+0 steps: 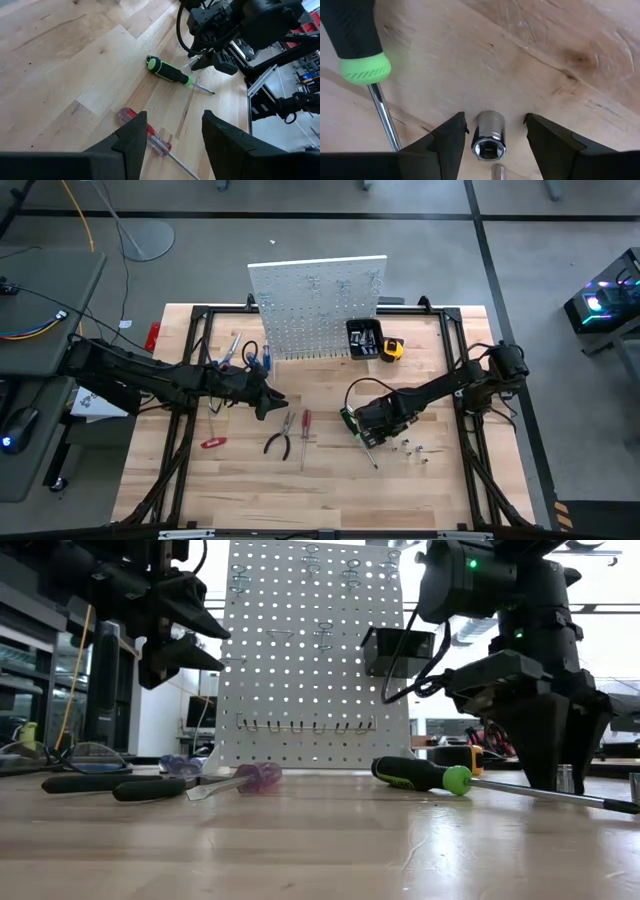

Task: Hang tools onto peg board
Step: Put the silver socket into the black bin on the peg board

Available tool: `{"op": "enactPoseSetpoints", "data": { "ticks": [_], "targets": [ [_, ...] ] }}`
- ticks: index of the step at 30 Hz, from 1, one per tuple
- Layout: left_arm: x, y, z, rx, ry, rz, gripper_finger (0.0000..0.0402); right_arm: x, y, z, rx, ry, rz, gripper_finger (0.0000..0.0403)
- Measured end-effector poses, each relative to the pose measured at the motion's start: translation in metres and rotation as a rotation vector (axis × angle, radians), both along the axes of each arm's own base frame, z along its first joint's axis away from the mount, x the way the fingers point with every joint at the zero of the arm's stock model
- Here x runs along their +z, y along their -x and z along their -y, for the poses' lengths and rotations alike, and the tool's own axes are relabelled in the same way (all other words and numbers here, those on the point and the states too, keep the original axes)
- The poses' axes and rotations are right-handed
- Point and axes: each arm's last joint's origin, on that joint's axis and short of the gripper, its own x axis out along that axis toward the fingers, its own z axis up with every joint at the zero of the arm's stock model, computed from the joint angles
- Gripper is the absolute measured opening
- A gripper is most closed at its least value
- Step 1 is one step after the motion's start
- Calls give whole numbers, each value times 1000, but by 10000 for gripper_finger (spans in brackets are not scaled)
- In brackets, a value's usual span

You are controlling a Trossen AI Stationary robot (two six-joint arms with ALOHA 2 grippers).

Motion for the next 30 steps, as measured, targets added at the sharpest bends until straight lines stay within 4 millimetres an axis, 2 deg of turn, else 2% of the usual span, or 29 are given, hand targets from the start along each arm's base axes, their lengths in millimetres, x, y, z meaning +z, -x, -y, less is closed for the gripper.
{"op": "enactPoseSetpoints", "data": {
  "ticks": [3, 5, 11, 15, 18, 23, 30],
  "targets": [
    [0, 0, 0, 1, 0, 1, 172, 0, 0, 0, 11, 3, 0, 197],
    [0, 0, 0, 0, 0, 1, 172, 0, 1, -1, 21, 5, -4, 177],
    [0, 0, 0, 0, 0, 1, 172, -1, 3, -7, 52, 1, -4, 64],
    [0, 0, 0, 0, 0, 0, 172, 2, 4, -9, 76, -7, 6, 59],
    [0, 0, 0, 1, -1, -1, 172, 11, 8, -7, 96, 4, 23, 59],
    [0, 0, 0, -6, -18, -2, 172, 56, 14, 10, 91, 95, 108, 59],
    [0, 0, -1, 11, -27, -2, 172, 153, 5, 53, 77, 446, 506, 59]
  ]
}}
